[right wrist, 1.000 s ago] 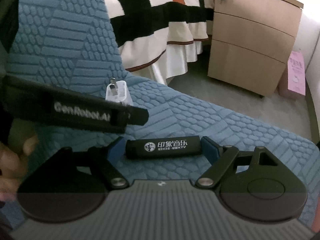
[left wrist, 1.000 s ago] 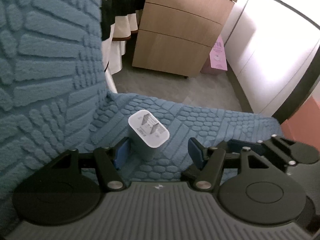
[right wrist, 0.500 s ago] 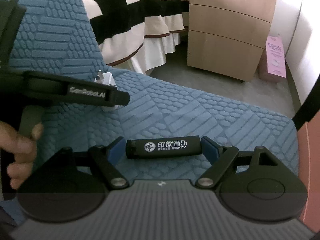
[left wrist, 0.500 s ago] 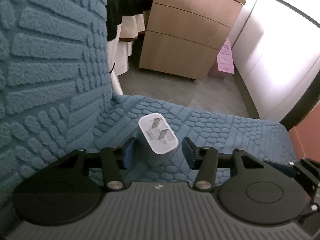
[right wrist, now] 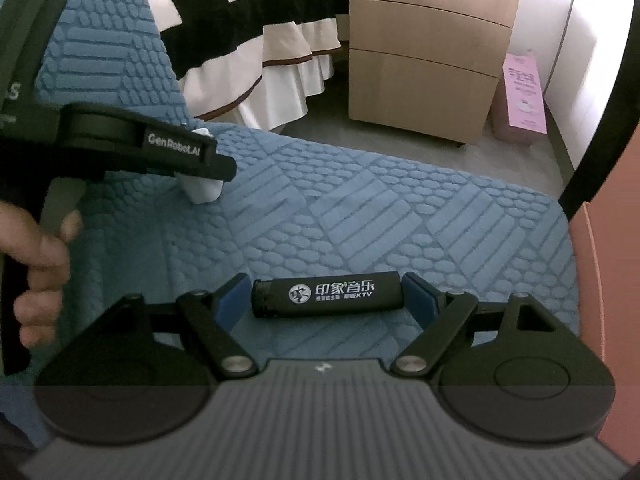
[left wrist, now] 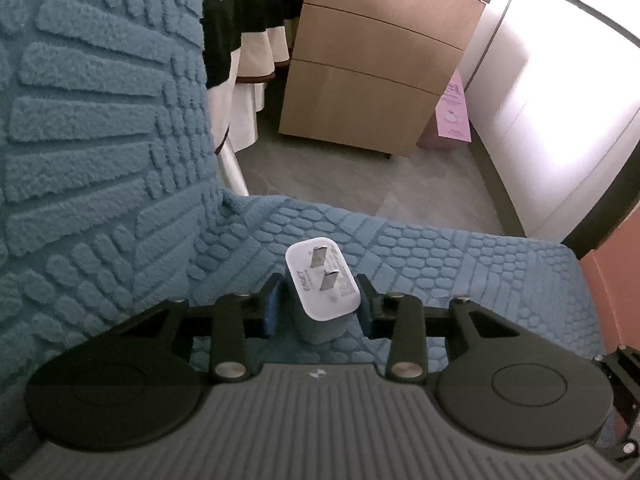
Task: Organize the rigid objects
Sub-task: 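Grasp the small white plug adapter with the left gripper while the right holds the stick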
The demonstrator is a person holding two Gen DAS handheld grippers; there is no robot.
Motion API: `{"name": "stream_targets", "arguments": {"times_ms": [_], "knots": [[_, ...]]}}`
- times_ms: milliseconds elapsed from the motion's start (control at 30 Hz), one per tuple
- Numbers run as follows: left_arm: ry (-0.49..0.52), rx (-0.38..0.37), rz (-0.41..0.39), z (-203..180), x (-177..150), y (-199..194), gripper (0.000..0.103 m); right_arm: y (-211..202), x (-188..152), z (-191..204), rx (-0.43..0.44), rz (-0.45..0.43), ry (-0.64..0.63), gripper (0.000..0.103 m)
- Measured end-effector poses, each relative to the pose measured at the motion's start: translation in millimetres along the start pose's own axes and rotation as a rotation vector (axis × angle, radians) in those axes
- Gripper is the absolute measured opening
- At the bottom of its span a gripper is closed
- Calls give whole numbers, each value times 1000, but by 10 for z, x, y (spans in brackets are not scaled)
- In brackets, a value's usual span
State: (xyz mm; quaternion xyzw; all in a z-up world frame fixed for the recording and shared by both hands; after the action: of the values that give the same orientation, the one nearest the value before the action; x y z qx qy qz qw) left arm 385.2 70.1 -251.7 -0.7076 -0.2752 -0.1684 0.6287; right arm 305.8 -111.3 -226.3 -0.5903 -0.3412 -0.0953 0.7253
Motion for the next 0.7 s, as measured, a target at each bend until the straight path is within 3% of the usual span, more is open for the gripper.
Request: {"name": "stream_targets", "arguments": {"times_ms": [100, 700], "knots": [[16, -18, 6, -54, -1, -49, 32, -39, -41, -30, -4, 7, 20, 84], [43, -142, 34, -300, -383, -463, 31, -397, -358, -43, -69, 24, 34, 84]]}}
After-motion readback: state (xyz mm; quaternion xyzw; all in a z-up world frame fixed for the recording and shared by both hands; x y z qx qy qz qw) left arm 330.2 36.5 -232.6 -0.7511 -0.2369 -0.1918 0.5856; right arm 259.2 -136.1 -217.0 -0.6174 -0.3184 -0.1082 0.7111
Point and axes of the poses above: each gripper's, at about its wrist camera, not at the fingertips, and y roughly the way its jaws point, z to its left, x to its top, the point moved 3 cm from there along y, roughly the way its jaws point, and after that the axes turned 3 degrees about x, right-handed, at the moved point
